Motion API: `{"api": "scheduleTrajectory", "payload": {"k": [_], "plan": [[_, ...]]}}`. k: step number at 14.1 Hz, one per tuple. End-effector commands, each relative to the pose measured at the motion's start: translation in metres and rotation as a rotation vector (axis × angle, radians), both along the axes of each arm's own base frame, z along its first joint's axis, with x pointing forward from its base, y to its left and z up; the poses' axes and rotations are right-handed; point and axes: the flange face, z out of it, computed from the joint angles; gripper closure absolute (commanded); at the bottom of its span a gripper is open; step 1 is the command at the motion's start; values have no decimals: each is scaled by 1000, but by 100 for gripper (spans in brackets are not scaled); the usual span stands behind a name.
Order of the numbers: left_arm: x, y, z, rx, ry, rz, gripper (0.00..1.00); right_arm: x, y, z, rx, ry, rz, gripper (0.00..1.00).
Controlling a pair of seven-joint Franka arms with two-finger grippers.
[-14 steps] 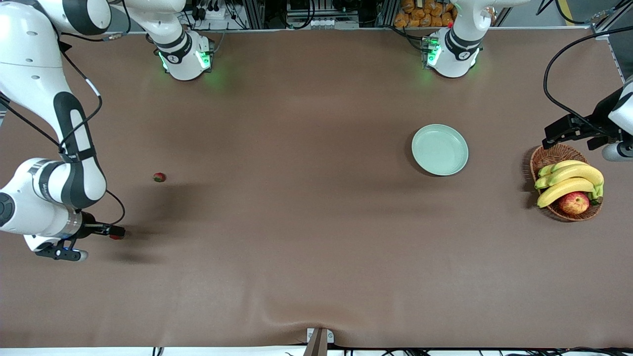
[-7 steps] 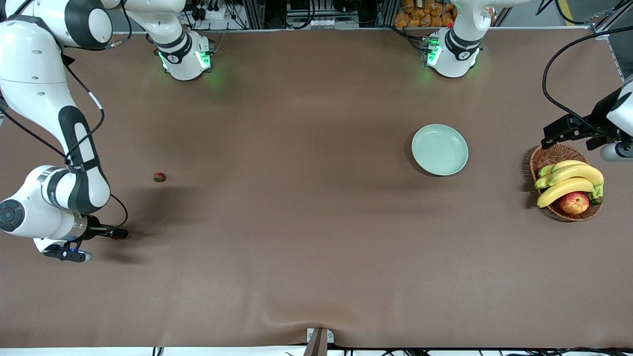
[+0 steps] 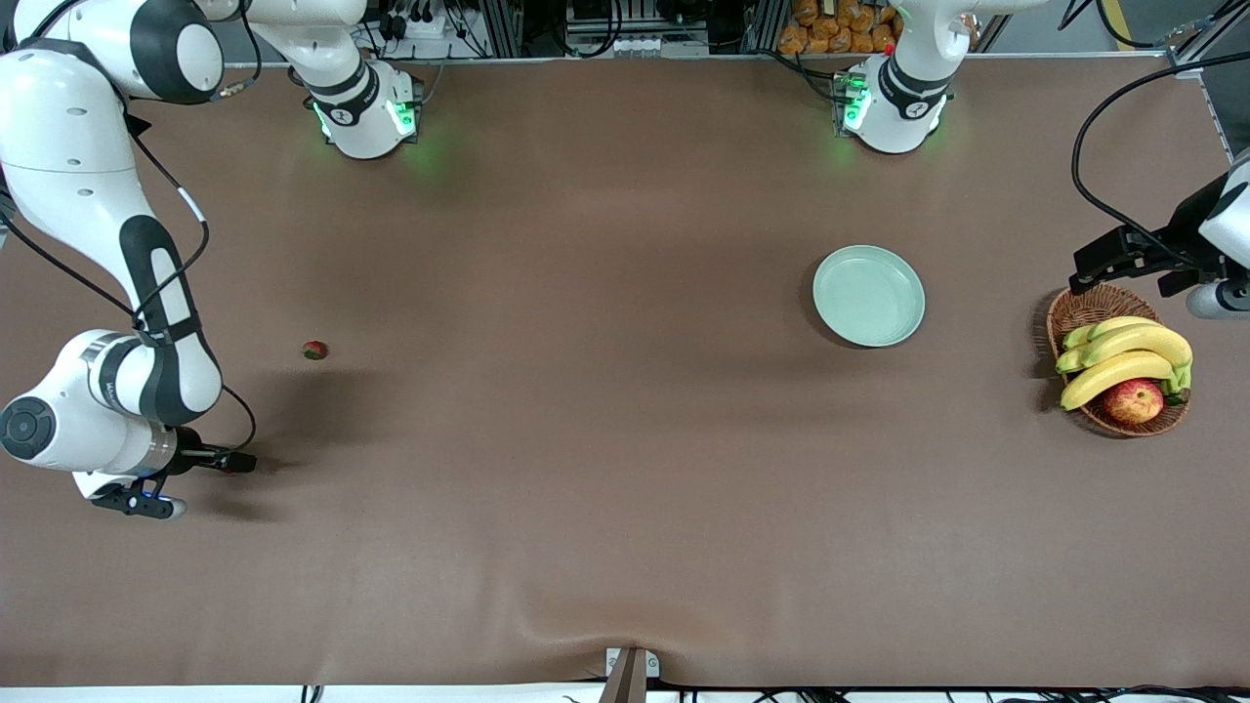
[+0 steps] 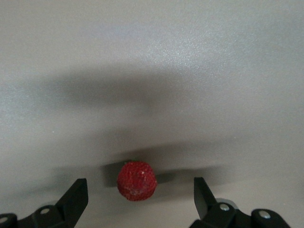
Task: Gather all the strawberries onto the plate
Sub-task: 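Grasp the red strawberry with the right gripper and lift it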
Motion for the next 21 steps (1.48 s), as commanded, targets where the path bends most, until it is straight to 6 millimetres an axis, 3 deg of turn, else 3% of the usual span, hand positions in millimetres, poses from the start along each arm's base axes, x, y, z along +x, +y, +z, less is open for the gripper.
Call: {"api": "scheduleTrajectory", "payload": {"k": [1, 2, 4, 8, 10, 12, 14, 18, 21], "plan": [[1, 1, 2, -15, -6, -4, 0, 6, -3, -2, 13, -14, 10, 52], [1, 2, 2, -15, -6, -2, 0, 6, -4, -2, 12, -14, 11, 79], [1, 3, 3, -15, -7, -1, 0, 6, -2, -1, 13, -15, 16, 100], [1, 4, 2, -15, -6, 1, 0, 10, 5, 10, 12, -31, 25, 100], [1, 3, 2, -15, -6, -1, 0, 20, 17, 37, 12, -65, 44, 100], [2, 3, -1, -15, -1, -1, 0, 28, 56, 80, 6, -91, 107, 100], [3, 3, -2, -15, 0, -1, 0, 35, 118, 110, 6, -116, 194, 100], [3, 1, -2, -15, 0, -4, 0, 29, 260, 109, 37, -131, 359, 100], [3, -3, -2, -15, 0, -1, 0, 12, 366, 100, 84, -178, 333, 100]]}}
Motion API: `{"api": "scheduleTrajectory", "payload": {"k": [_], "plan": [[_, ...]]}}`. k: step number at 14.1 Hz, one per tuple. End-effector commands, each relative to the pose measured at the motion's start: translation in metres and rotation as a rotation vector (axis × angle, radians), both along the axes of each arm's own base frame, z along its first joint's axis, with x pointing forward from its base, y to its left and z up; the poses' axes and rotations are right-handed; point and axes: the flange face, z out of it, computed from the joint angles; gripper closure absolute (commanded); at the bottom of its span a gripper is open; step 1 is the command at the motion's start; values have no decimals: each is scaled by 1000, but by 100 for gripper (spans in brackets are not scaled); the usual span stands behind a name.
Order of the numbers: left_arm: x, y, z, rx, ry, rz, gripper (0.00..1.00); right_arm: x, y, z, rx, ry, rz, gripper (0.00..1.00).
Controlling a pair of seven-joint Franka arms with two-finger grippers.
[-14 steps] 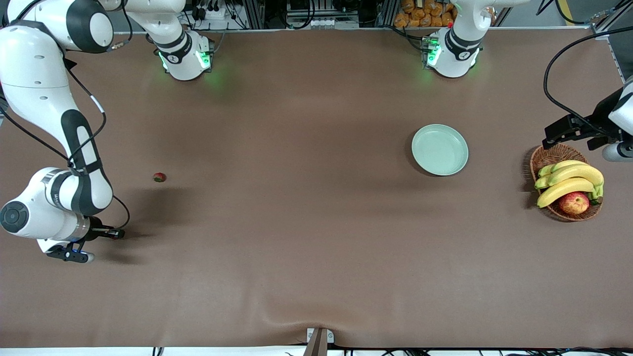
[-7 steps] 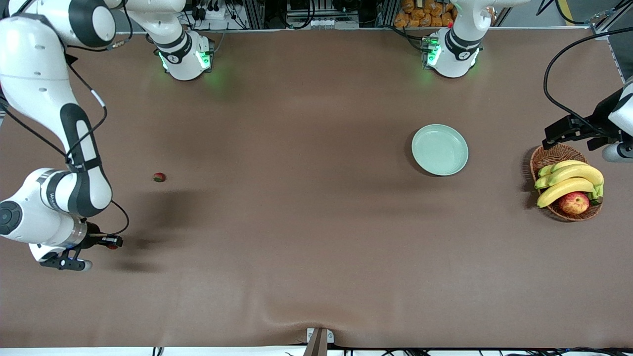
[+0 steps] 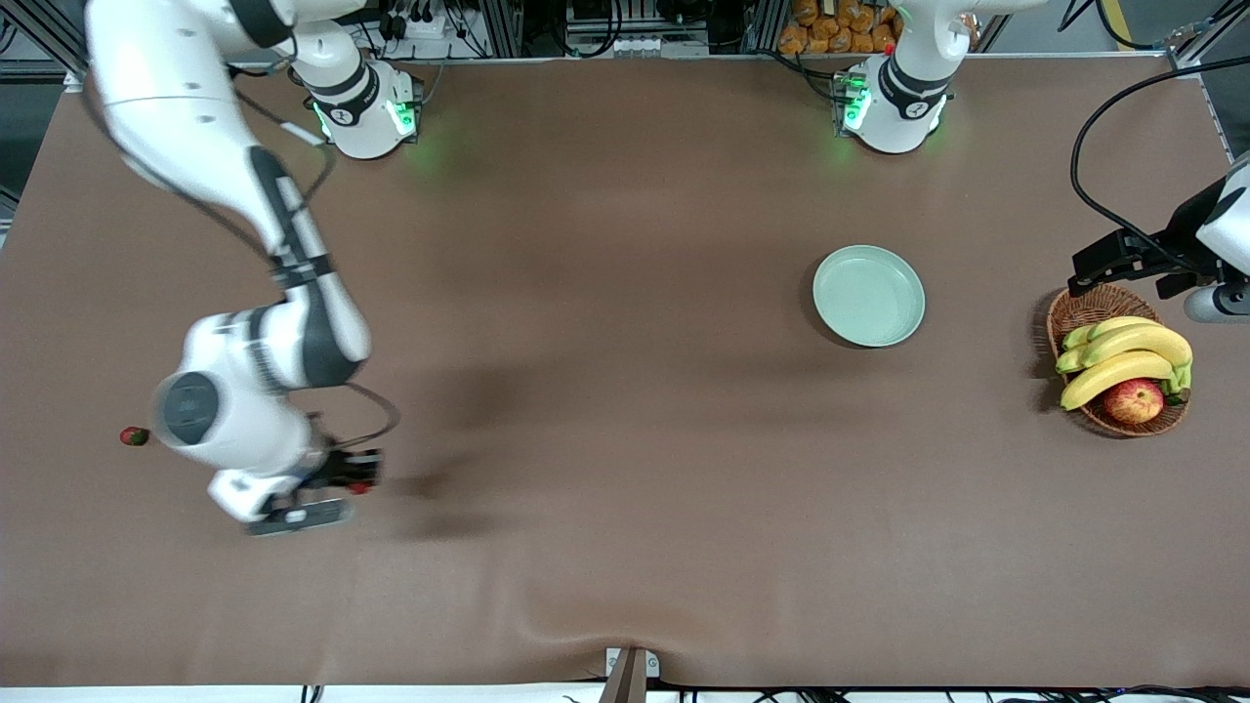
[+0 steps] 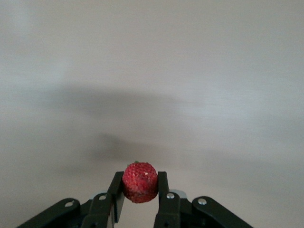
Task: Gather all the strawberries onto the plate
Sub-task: 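Set the strawberry mid-table with the right gripper while the left gripper approaches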
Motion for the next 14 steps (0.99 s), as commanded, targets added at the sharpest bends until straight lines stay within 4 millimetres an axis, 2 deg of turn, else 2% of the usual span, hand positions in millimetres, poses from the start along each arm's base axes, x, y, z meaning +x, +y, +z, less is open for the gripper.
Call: {"api": "scheduleTrajectory", "payload": {"k": [1, 2, 7, 12, 13, 14], "plan": [[1, -3, 2, -15, -6, 1, 0, -16, 68, -12, 39, -31, -57, 100], [1, -3, 2, -16, -6, 3, 0, -21, 86, -21, 49, -33, -90, 100], [1, -2, 1, -17, -5, -2, 0, -73, 209, -61, 100, -43, -235, 100], [2, -4, -1, -17, 1, -13, 0, -135, 336, -93, 203, -66, -378, 100], [3, -4, -2, -16, 3, -13, 0, -143, 355, -96, 227, -67, -409, 100], [3, -3, -3, -16, 4, -13, 0, -148, 365, -96, 240, -64, -429, 100]]}}
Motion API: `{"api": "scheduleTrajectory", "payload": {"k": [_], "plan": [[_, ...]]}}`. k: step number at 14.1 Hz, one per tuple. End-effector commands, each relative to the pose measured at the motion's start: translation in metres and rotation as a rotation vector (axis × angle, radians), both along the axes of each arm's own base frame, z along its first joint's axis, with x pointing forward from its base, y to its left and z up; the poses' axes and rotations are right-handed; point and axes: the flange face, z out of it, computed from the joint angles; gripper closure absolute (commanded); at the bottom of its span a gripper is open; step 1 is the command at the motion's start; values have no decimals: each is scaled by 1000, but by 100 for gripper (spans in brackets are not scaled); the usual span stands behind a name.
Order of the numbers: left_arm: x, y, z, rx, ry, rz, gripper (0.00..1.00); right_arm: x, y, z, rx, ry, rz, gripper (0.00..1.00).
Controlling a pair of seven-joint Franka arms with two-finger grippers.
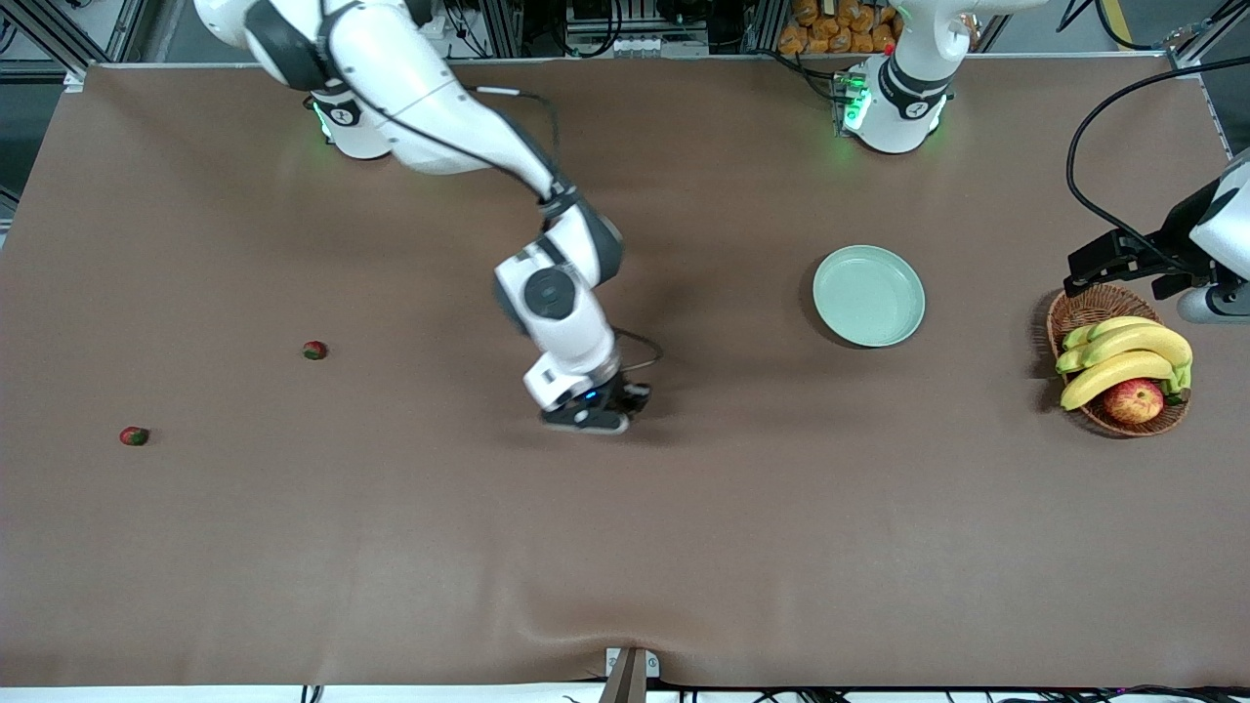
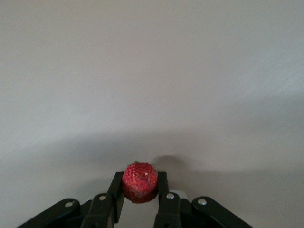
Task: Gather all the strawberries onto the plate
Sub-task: 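Set the strawberry mid-table with the right gripper while the left gripper approaches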
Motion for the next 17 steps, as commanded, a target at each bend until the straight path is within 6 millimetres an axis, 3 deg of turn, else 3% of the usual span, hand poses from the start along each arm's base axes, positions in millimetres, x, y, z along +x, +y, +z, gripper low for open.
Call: {"api": "scheduleTrajectory", "payload": {"k": [1, 3, 4, 5, 6, 8, 11, 14, 17], "plan": [[2, -1, -2, -16, 2, -8, 0, -5, 33, -3, 48, -7, -66, 100], [2, -2, -1, -16, 1, -9, 0, -22, 51, -4, 55, 5, -73, 97], [2, -1, -2, -16, 2, -8, 0, -32, 59, -7, 54, 11, -71, 68], [2, -2, -1, -16, 1, -9, 0, -35, 60, -10, 48, 12, -65, 21], [2, -2, -1, -16, 1, -9, 0, -37, 62, -8, 46, 7, -57, 0], [5, -4, -7, -30, 12, -10, 0, -29, 57, 7, 39, -13, -55, 0], [9, -9, -12, -59, 19, -6, 0, 3, 27, 56, 6, -32, -89, 0], [20, -29, -34, -124, 51, -3, 0, 47, -37, 120, -77, -9, -83, 0], [28, -83, -53, -120, 44, -9, 0, 86, -121, 164, -136, 46, -60, 0]]}}
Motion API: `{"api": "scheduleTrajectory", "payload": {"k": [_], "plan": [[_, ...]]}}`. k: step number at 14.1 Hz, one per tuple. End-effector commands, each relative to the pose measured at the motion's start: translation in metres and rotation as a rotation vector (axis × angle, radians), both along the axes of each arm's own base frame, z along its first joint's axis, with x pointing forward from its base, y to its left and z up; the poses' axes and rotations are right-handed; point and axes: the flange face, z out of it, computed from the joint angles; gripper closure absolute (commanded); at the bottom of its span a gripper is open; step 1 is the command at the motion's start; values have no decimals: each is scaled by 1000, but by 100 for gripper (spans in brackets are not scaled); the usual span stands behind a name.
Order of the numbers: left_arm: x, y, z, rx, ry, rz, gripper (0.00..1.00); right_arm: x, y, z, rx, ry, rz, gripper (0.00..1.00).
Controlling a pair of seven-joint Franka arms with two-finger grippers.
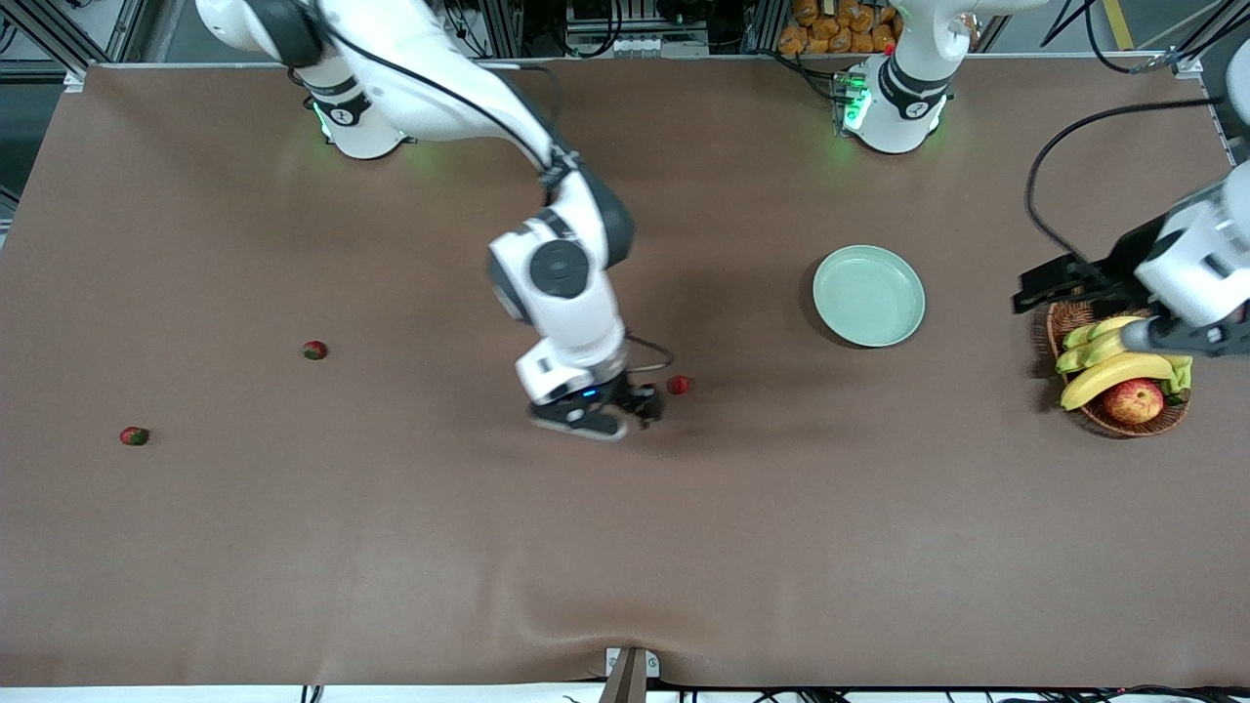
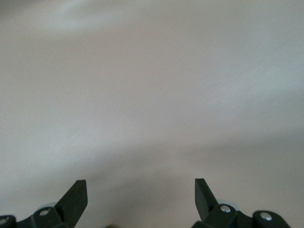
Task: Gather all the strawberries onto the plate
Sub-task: 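Lower the left gripper over the strawberry while the right gripper reaches another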
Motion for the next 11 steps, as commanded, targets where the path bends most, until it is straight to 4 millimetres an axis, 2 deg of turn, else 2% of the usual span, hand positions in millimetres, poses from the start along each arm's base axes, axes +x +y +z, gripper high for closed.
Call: {"api": "scheduleTrajectory", "payload": {"k": [1, 3, 4, 6, 9, 11], "plan": [[7, -54, -16, -3, 1, 29, 0, 25, -82, 29, -48, 68, 29, 0], [9, -97, -31, 1, -6, 32, 0, 45, -159, 24, -75, 109, 12, 0], [13, -113, -42, 1, -13, 43, 0, 51, -202, 11, -89, 140, 11, 0], [18, -148, -67, -1, -26, 55, 0, 50, -265, -18, -111, 198, 51, 0], [21, -210, -111, -11, -59, 86, 0, 26, -329, -46, -158, 265, 160, 0], [24, -232, -135, -19, -78, 118, 0, 0, -363, -55, -167, 278, 183, 0]]}}
